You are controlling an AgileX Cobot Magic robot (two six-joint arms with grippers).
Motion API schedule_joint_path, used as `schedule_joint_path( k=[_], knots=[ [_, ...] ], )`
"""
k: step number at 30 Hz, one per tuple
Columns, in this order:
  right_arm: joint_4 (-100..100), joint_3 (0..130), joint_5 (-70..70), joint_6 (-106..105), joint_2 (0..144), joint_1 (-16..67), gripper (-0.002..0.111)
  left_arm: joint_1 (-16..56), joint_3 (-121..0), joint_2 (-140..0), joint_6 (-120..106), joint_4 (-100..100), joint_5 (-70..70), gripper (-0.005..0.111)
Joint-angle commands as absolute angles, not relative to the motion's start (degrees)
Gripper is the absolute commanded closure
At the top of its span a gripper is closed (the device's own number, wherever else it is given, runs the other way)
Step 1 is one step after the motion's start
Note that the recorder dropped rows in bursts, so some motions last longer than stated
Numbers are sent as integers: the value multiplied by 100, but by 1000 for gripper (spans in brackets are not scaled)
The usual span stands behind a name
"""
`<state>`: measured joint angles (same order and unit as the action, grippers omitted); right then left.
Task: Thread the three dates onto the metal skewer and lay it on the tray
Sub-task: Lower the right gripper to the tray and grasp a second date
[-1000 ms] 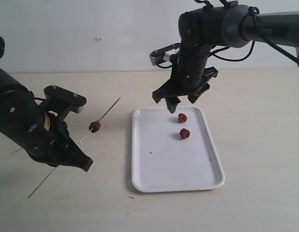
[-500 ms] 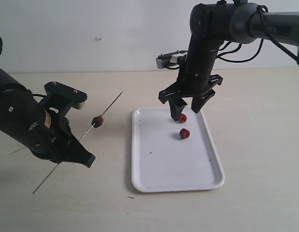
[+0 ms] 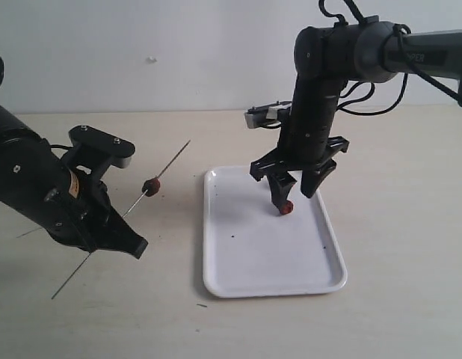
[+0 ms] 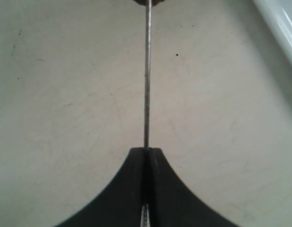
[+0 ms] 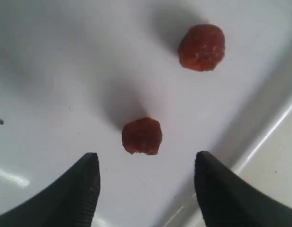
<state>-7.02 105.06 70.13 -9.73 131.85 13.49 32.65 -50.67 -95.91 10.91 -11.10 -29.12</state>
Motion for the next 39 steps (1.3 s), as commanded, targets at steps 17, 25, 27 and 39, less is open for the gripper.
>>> schedule_joint_path(
  k=[17,25,27,39],
  knots=[
    [-291,10427,6618,-986,13393,1664,52,3258,-5066,-9537,1070,-1125,-2833,107],
    [-266,10427,6478,-940,13393,1664,54,3258,-5066,-9537,1070,-1125,-2833,107],
    [-244,10427,6491,-940,13393,1664,55,3258,-5066,-9537,1070,-1125,-2833,107],
    [-95,10427,6727,-986,13393,1664,55,3258,-5066,-9537,1070,-1125,-2845,107]
  ],
)
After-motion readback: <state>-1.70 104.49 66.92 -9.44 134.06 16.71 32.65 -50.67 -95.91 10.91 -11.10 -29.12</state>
